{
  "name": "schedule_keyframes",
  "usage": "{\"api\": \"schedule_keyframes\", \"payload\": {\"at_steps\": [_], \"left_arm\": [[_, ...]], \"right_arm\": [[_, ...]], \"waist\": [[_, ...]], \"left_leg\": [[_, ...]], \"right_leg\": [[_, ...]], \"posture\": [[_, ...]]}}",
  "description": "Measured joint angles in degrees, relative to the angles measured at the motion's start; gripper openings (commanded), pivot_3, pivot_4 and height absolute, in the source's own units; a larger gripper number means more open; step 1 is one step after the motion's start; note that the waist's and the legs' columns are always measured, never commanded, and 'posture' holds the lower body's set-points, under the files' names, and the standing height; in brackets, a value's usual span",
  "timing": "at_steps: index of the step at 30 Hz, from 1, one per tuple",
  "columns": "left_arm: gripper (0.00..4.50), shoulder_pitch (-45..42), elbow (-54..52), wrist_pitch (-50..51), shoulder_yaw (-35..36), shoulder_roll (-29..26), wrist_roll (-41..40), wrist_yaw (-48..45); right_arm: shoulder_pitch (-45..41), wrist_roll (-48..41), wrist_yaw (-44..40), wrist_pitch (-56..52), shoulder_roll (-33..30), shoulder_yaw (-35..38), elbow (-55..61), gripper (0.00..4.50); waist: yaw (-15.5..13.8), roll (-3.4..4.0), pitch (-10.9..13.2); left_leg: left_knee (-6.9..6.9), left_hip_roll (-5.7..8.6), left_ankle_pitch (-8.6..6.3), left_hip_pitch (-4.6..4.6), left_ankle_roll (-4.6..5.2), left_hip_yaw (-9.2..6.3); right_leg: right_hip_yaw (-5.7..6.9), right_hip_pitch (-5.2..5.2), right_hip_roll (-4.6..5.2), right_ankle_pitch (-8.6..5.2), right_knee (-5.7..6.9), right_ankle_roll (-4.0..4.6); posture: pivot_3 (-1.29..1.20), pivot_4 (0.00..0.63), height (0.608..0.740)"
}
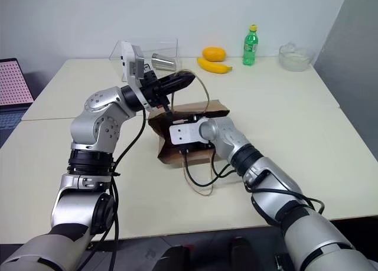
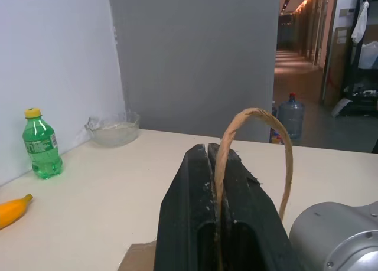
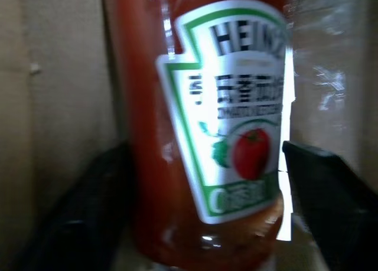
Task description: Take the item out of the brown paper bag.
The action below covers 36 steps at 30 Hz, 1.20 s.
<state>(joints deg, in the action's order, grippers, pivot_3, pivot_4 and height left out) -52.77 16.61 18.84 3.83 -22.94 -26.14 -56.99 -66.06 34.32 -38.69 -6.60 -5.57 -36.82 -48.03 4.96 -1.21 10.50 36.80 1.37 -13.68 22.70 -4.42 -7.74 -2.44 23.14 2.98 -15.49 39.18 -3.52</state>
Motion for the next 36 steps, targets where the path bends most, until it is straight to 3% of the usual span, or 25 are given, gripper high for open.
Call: {"api": "schedule_keyframes", "payload": {"at_steps": [11,18,20,27,35,36], "left_arm": [[0.00,0.29,-0.29,-0.26,0.00,-0.01,0.20,-0.08],[0.00,-1.48,4.29,-2.80,-0.01,-0.54,1.70,-0.15],[0.00,-2.48,6.03,-4.01,-0.01,-0.68,2.31,-0.16],[0.00,-4.26,9.95,-7.20,-0.13,-0.53,4.00,-0.76],[0.00,-4.98,12.02,-8.94,-0.12,-0.37,4.67,-1.17],[0.00,-5.01,12.07,-9.08,-0.12,-0.37,4.66,-1.18]], "right_arm": [[0.09,-1.80,-0.93,0.66,-0.21,2.59,0.36,2.96],[3.98,-4.17,-5.91,-2.89,-3.23,4.61,11.38,2.96],[5.13,-4.82,-7.98,-4.82,-3.97,5.11,16.45,2.55],[8.70,-6.58,-13.30,-10.81,-6.27,5.55,29.59,0.05],[9.29,-6.49,-12.72,-11.69,-6.81,5.56,30.72,0.05],[9.37,-6.75,-12.45,-11.77,-6.55,5.72,30.96,0.21]], "waist": [[-0.03,0.00,0.00],[-0.06,0.01,0.01],[-0.05,0.01,0.01],[-0.11,0.01,0.01],[-0.12,0.01,0.01],[-0.12,0.01,0.02]], "left_leg": [[-0.01,0.01,0.01,0.05,-0.02,-0.02],[-0.06,0.02,0.02,0.18,-0.05,-0.06],[-0.06,0.02,0.02,0.18,-0.04,-0.03],[-0.06,0.02,0.00,0.18,-0.01,-0.02],[-0.07,0.02,0.01,0.18,-0.02,-0.02],[-0.07,0.02,0.01,0.18,-0.02,-0.02]], "right_leg": [[0.01,0.02,0.00,0.00,-0.04,0.00],[0.05,0.11,0.01,0.00,-0.13,0.00],[0.03,0.13,0.01,0.00,-0.13,0.00],[0.03,0.13,0.01,0.00,-0.12,0.00],[0.04,0.13,0.01,0.00,-0.13,0.00],[0.04,0.13,0.01,0.00,-0.13,-0.01]], "posture": [[0.00,0.150,0.740],[0.00,0.150,0.740],[0.00,0.150,0.740],[0.00,0.150,0.740],[0.00,0.150,0.740],[0.00,0.150,0.740]]}}
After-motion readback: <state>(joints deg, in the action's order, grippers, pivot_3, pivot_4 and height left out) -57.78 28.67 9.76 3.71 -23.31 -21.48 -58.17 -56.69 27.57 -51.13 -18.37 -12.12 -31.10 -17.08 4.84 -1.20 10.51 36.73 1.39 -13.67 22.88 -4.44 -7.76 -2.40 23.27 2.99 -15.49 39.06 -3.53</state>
